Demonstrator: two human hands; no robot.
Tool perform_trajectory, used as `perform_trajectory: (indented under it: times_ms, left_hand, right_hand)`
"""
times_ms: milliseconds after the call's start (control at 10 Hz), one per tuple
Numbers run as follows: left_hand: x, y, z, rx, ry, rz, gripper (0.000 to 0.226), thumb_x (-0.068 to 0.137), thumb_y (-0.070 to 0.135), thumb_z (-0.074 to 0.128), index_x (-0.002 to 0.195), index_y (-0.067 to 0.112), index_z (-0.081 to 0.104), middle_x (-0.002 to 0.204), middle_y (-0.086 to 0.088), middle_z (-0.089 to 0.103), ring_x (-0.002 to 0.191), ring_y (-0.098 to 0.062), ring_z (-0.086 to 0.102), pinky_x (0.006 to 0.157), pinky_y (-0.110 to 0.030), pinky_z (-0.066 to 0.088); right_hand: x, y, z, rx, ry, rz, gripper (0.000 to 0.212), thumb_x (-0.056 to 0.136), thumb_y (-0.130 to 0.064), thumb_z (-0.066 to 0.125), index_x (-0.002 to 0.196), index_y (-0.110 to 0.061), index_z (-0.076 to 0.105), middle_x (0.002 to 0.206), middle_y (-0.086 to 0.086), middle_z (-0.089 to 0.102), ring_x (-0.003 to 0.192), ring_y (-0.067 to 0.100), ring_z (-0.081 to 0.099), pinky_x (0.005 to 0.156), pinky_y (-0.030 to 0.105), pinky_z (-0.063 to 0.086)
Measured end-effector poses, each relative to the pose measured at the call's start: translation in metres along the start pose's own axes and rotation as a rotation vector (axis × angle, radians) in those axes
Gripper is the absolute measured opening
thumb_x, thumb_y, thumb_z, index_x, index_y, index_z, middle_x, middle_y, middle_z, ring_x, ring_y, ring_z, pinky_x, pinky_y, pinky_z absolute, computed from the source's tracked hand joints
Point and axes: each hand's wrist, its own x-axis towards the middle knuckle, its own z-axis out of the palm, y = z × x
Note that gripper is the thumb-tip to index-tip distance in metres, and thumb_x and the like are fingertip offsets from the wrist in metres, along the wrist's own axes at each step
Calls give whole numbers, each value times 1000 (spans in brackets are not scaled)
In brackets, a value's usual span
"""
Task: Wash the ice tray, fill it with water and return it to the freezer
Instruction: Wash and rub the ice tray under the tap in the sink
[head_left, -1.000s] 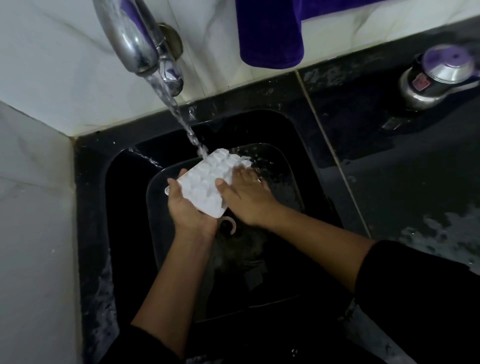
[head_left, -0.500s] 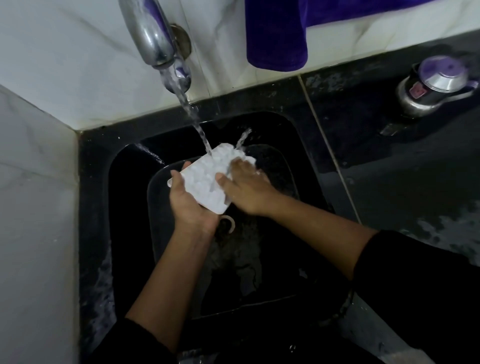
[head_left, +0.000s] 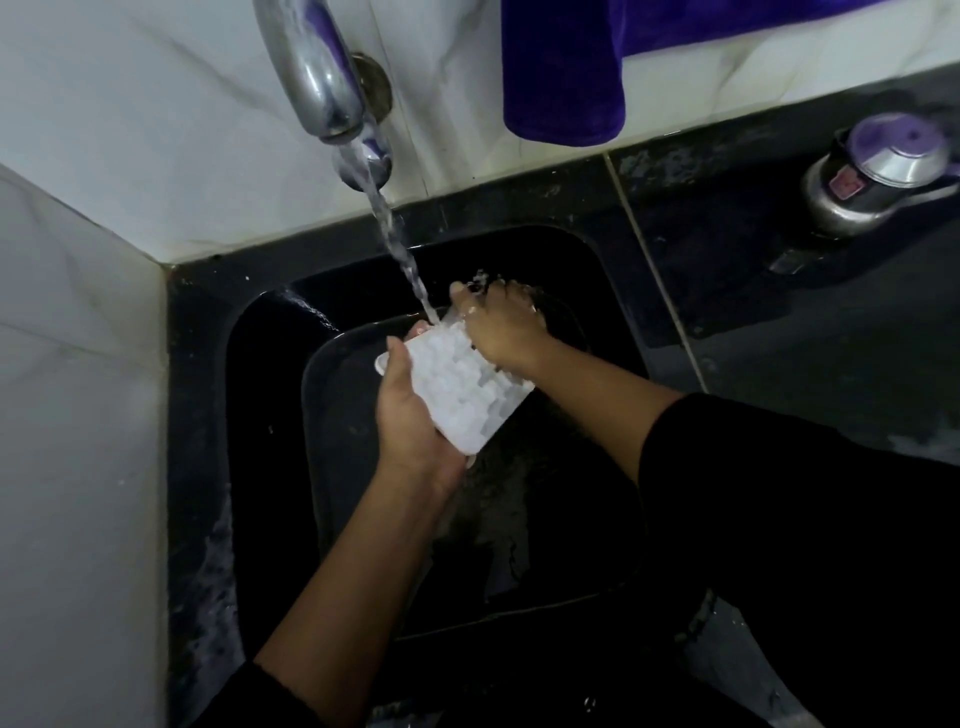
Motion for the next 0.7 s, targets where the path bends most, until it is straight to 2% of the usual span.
perform_trajectory:
  times_ms: [100, 200, 300, 400, 500, 600, 700]
  left_hand:
    - [20, 11, 2, 424, 675, 203, 46, 109, 41, 42, 120, 7, 72, 113, -16, 76, 111, -32, 73, 99, -52, 56]
    - [28, 20, -6, -594, 72, -74, 55, 109, 54, 36, 124, 11, 67, 135, -13, 69, 113, -26, 71, 102, -46, 54]
    - [-4, 14, -12, 135, 71, -46, 62, 108, 56, 33, 135, 7, 61, 139, -16, 65, 113, -28, 71, 98, -44, 58]
    - [-4, 4, -5, 84, 47, 78, 68, 109, 53, 32, 152, 3, 49, 146, -22, 59, 135, -38, 58, 119, -55, 40]
    - [11, 11, -6, -411, 63, 109, 60, 113, 47, 30, 123, -2, 62, 117, -13, 68, 107, -26, 64, 119, -41, 40]
    - [5, 26, -7, -115, 60, 168, 62, 110, 54, 30, 142, 8, 57, 141, -14, 63, 120, -26, 64, 105, -40, 48]
    - [-2, 23, -14, 156, 6, 105, 68, 108, 58, 33, 157, 13, 45, 154, -14, 55, 122, -25, 68, 86, -37, 61]
  right_hand:
    - [-26, -10, 19, -42, -71, -172, 69, 108, -53, 32, 161, -8, 27, 170, 18, 17, 157, 36, 11, 125, 53, 12]
    - [-54, -21, 49, -44, -167, -321, 71, 109, -56, 27, 163, -11, 24, 171, 14, 17, 159, 31, 11, 127, 47, 10]
    - [-6, -8, 39, 57, -100, -171, 70, 107, -57, 29, 153, -7, 40, 159, 22, 37, 149, 40, 33, 121, 53, 26]
    - [11, 1, 21, 125, -40, 0, 65, 107, -53, 29, 150, -5, 42, 156, 25, 38, 147, 42, 32, 120, 58, 27]
    - [-23, -19, 41, 7, -96, -214, 61, 109, -48, 31, 161, -17, 27, 168, 19, 20, 156, 35, 13, 125, 55, 16]
    - [-50, -28, 49, 68, -175, -291, 70, 108, -57, 25, 165, -17, 16, 174, 11, 7, 160, 27, 2, 128, 49, 4]
    - [-37, -26, 39, 61, -109, -286, 73, 107, -62, 24, 166, -21, 16, 174, 8, 6, 161, 26, 2, 127, 49, 1]
